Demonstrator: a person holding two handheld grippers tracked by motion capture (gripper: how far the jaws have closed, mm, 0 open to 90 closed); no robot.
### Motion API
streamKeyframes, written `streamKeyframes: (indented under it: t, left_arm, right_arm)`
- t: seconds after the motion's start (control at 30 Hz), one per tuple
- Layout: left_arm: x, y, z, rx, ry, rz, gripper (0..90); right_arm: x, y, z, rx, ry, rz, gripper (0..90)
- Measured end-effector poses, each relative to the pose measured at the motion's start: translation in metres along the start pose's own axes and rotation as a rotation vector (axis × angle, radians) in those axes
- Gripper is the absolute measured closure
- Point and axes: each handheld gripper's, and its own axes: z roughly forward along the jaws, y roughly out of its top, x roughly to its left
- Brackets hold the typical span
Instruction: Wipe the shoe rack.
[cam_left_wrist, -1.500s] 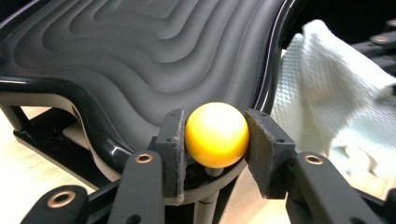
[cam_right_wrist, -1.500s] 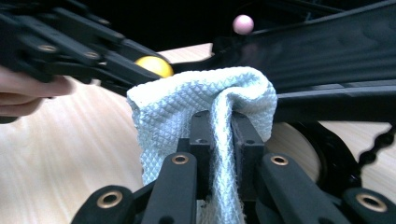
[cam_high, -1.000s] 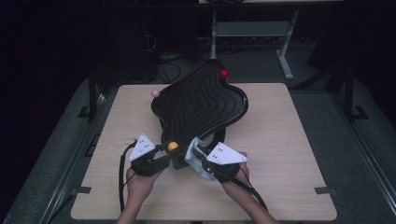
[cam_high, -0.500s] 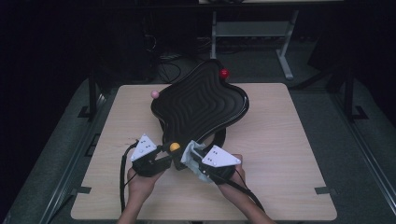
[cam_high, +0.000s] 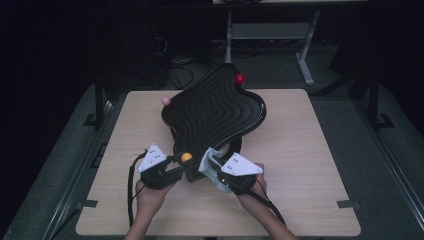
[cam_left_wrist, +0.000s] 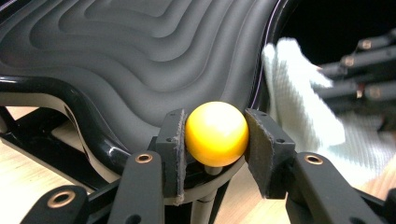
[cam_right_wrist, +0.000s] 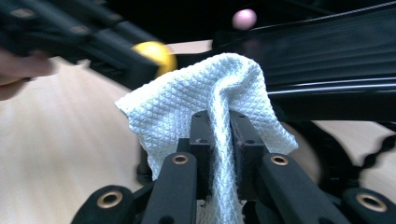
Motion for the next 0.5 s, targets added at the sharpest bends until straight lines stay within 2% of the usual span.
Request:
streamKeyframes:
  t: [0.17, 0.37, 0.5]
  left_arm:
    - [0.005, -0.001, -0.003, 0.0, -0.007, -0.004, 60.3]
    - [0.013, -0.002, -0.007, -0.007, -0.02, -0.015, 60.2]
    - [0.02, -0.004, -0.012, -0.007, -0.011, -0.028, 60.2]
  right_arm:
    - [-0.027, 0.006, -0.014, -0.029, -0.078, 0.052, 80.7]
    - [-0.047, 0.011, -0.033, -0.06, -0.131, 0.071, 80.7]
    - [-0.059, 0.018, -0.046, -0.1, -0.167, 0.083, 80.7]
